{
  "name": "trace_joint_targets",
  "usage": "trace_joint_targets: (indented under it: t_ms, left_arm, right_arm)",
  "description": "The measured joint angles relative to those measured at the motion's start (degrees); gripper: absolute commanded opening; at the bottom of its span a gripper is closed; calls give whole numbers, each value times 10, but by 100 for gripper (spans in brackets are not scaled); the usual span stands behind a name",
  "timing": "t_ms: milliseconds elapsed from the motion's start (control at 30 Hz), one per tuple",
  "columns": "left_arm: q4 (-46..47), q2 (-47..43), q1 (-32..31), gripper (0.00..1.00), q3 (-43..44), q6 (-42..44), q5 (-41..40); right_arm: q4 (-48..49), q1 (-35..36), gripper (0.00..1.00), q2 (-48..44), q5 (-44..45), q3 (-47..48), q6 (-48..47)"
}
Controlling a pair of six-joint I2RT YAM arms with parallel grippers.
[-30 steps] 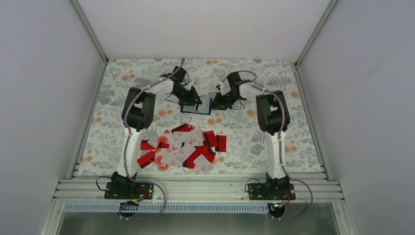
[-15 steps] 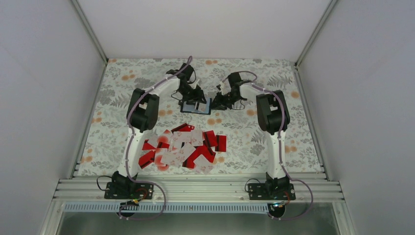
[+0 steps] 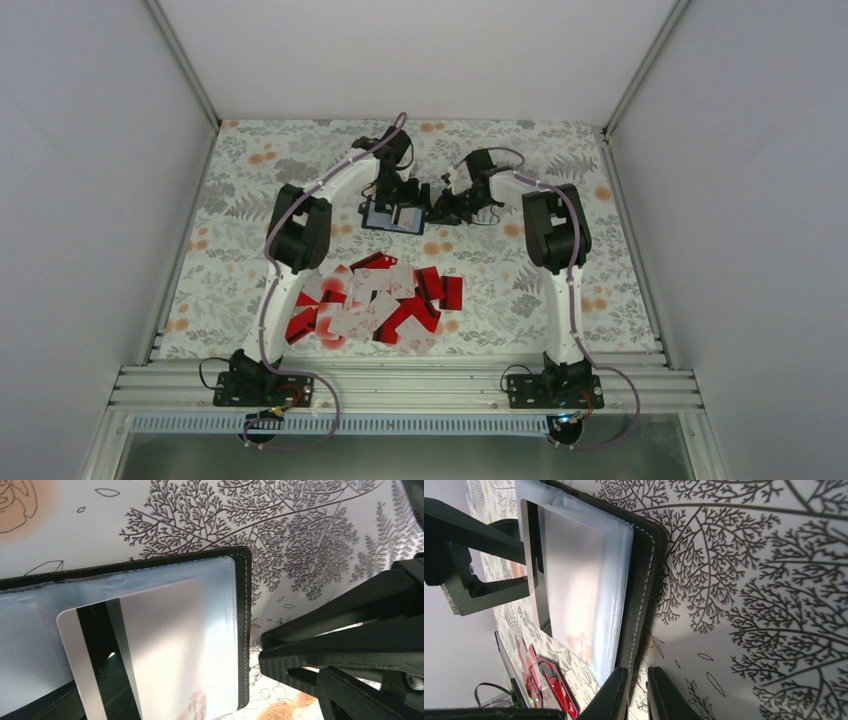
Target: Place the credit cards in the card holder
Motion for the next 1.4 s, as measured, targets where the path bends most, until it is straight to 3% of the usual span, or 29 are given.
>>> trace_joint_targets:
  t_ms: [733, 1400]
  left_arm:
    - [-118, 24, -49, 100, 86, 9, -193]
    - [-90, 9, -31, 87, 32, 24, -173]
  right_arm:
    - [13, 0, 11, 0, -10, -6, 3]
    - [12, 7, 11, 1, -11, -3, 6]
